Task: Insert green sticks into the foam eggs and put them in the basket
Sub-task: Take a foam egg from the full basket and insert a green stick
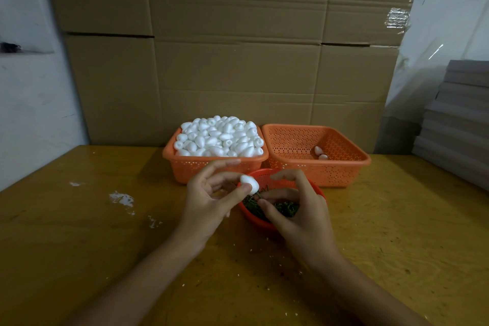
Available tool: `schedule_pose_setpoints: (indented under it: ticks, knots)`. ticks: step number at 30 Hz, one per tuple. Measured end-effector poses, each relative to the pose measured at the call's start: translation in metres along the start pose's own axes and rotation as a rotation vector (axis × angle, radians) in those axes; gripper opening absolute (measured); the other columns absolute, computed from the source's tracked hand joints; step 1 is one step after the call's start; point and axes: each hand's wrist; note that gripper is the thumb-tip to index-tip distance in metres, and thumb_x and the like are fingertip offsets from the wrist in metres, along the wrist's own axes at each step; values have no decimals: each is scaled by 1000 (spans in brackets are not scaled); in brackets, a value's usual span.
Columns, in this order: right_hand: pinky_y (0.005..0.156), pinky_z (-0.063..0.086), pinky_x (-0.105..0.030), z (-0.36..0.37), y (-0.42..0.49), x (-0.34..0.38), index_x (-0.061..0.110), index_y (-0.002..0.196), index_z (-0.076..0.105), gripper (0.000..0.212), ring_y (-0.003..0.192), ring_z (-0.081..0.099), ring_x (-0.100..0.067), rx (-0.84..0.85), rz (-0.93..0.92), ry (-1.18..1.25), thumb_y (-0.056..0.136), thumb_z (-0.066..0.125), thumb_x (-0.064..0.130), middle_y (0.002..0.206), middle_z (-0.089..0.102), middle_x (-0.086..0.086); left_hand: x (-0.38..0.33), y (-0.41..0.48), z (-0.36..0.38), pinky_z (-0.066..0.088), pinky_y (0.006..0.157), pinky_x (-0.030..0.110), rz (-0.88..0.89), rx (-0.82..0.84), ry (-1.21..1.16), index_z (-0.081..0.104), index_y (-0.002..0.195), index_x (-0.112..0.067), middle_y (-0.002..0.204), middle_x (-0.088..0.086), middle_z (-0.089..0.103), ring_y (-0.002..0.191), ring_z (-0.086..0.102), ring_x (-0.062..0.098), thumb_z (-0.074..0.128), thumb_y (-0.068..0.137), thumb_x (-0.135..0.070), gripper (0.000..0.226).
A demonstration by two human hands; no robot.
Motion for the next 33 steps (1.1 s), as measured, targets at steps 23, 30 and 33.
schedule_pose_setpoints:
  ticks: [23, 30, 33]
  knots:
    - [79, 54, -14, -1, 2, -7, 24, 96, 71, 18, 90, 74, 0, -25, -27, -33, 87, 84, 16, 91, 76, 20, 8, 1, 0, 45, 43, 29, 48, 89, 8, 68, 125, -33, 123, 2, 76, 82, 67, 21, 85, 82, -23, 48]
    - [82, 56, -15, -11, 10, -7, 23, 94, 71, 19, 92, 74, 1, -163, 13, 7, 86, 84, 12, 93, 77, 19, 19, -1, -5, 50, 80, 25, 163, 108, 385, 74, 111, -34, 115, -3, 71, 103, 63, 15, 82, 81, -35, 31]
    - [81, 58, -19, -20, 16, -10, 20, 95, 72, 16, 90, 75, -3, -246, 28, -13, 87, 82, 12, 92, 77, 14, 21, -3, -5, 47, 95, 28, 244, 241, 669, 76, 110, -36, 124, -12, 64, 124, 56, 6, 71, 87, -51, 28]
Point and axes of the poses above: each hand's wrist, its own y-axis towards the middle knuckle, its own z-axis out of the palm, x = y × z
